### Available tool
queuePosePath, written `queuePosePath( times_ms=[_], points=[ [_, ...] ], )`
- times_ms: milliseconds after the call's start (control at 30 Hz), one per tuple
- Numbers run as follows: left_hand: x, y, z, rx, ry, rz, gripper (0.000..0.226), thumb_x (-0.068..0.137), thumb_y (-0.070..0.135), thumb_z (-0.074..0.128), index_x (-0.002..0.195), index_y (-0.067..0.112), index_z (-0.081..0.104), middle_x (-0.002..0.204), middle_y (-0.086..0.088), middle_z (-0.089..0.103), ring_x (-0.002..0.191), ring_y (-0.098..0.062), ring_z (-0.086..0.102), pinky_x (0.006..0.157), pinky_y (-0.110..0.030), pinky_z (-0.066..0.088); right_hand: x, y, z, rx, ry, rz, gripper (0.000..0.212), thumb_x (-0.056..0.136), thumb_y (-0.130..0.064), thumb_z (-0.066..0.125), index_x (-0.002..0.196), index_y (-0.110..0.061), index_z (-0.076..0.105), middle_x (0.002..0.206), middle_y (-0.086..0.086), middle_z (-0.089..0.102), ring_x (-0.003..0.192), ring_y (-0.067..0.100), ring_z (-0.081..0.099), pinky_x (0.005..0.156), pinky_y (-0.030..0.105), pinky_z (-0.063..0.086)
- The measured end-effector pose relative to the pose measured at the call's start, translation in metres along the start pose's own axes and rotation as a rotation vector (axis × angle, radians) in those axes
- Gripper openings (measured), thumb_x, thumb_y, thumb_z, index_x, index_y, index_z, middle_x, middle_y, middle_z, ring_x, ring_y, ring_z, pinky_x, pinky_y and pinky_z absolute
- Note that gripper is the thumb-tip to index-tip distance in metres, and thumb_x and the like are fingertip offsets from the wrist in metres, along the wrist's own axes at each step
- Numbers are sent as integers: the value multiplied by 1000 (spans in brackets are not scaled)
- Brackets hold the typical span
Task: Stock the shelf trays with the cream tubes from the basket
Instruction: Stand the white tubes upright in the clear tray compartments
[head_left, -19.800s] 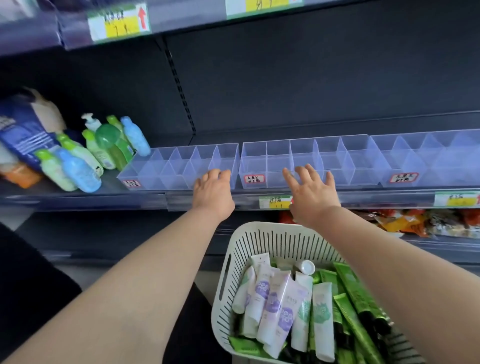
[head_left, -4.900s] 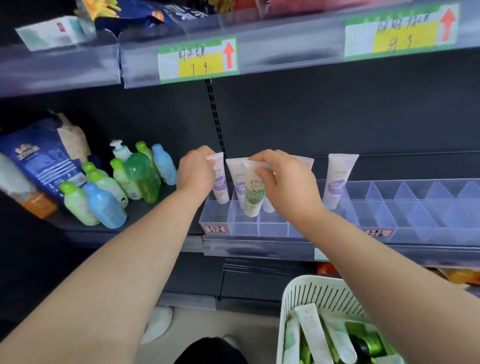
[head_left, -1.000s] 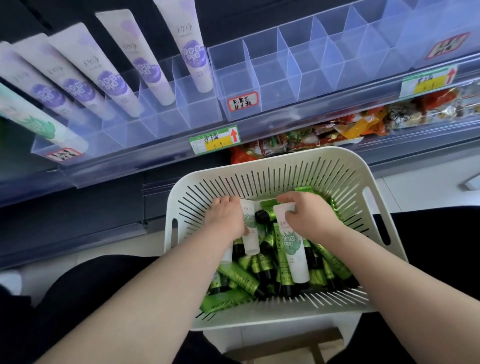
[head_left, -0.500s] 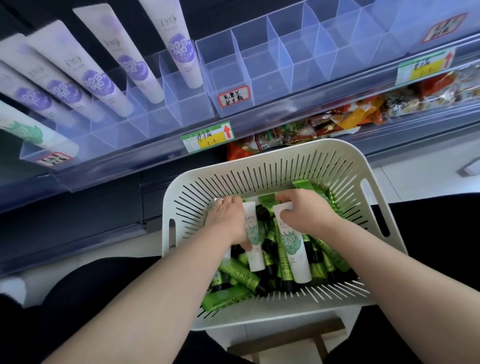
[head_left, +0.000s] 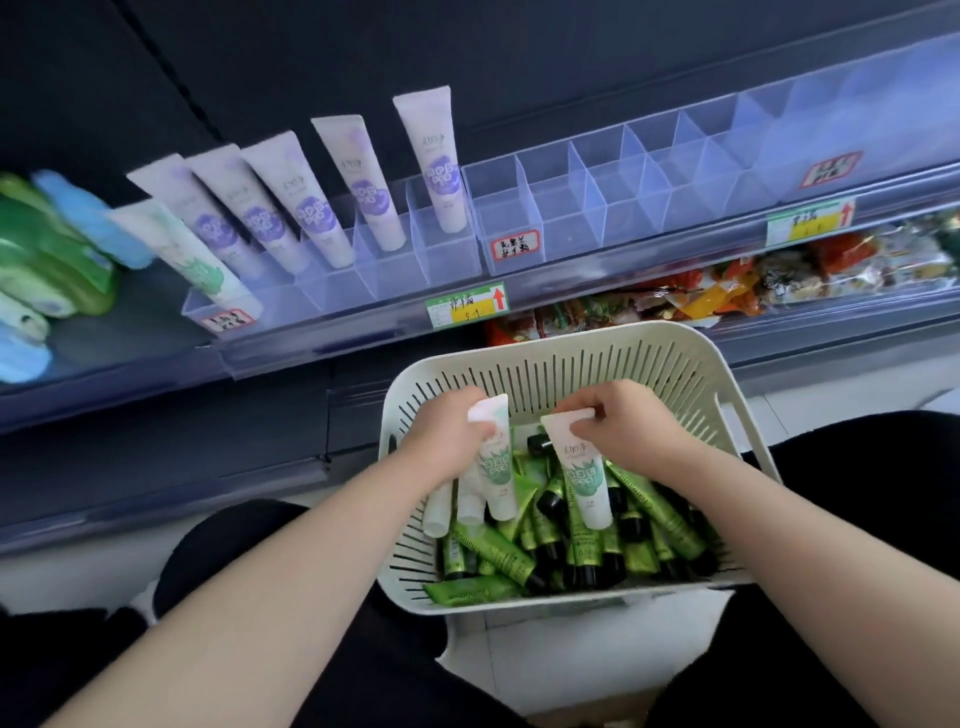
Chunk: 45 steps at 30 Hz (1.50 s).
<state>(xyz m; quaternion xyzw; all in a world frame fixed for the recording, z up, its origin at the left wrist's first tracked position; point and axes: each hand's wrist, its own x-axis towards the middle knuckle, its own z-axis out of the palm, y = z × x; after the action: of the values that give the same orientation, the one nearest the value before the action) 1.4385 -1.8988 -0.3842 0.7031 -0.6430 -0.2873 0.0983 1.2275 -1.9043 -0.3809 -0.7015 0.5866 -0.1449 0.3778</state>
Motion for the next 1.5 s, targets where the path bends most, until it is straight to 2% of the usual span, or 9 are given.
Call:
queuePosePath(
  times_ms=[133,233,333,567,700,933,1200,1400,1500],
  points=[
    [-21,3,-39,-30,128,46,18,91,17,58,107,16,66,99,-1,64,90,-21,56,67,-28,35,-11,-27,-9,-16,80,-68,27,82,-6,58,97,-23,72,96,-2,71,86,14,63,74,26,50],
    [-39,4,-64,-31,195,101,15,91,15,57,100,21,66,96,2,66,89,-17,57,68,-29,40,-17,-52,-17,-66,155,-161,25,82,-8,60,97,-23,73,96,-4,69,86,13,60,73,23,43],
    [-52,6,-92,14,270,174,20,90,13,56,103,22,67,103,1,68,95,-16,59,82,-34,47,-18,-83,-30,-122,257,-293,20,82,-10,61,94,-22,71,95,-3,64,89,17,58,73,26,41],
    [-55,8,-179,-25,664,171,25,92,15,55,113,21,67,103,3,64,92,-17,57,79,-31,45,9,-159,-53,-171,426,-489,15,88,-12,56,99,-19,64,100,-2,60,84,17,54,71,34,46],
    [-38,8,-224,47,806,172,23,91,14,52,108,21,66,102,2,63,92,-18,55,77,-31,42,31,-199,-55,-138,498,-544,16,90,-12,53,100,-20,63,102,-1,60,87,18,54,69,37,48],
    [7,-17,-250,147,749,67,27,93,11,53,116,21,63,106,-4,61,92,-21,52,72,-29,35,75,-245,-44,-96,535,-584,17,92,-12,49,101,-19,62,103,-2,57,84,15,50,64,29,38],
    [41,-40,-247,211,610,7,17,93,7,50,106,11,59,99,-6,54,93,-28,55,67,-33,40,121,-266,-29,-94,484,-583,16,92,-11,49,100,-19,60,104,-1,57,88,20,55,75,40,49],
    [48,-34,-252,333,570,17,42,84,-7,43,122,9,52,116,-12,53,105,-32,53,74,-35,41,147,-270,-12,-203,408,-541,16,91,-12,51,103,-17,60,104,2,58,84,25,56,72,40,50],
    [49,-31,-255,372,571,4,44,81,-10,47,121,8,52,115,-13,53,106,-32,53,71,-34,38,156,-270,-4,-254,389,-519,17,90,-12,53,104,-17,60,103,3,58,78,24,55,68,38,51]
  ],
)
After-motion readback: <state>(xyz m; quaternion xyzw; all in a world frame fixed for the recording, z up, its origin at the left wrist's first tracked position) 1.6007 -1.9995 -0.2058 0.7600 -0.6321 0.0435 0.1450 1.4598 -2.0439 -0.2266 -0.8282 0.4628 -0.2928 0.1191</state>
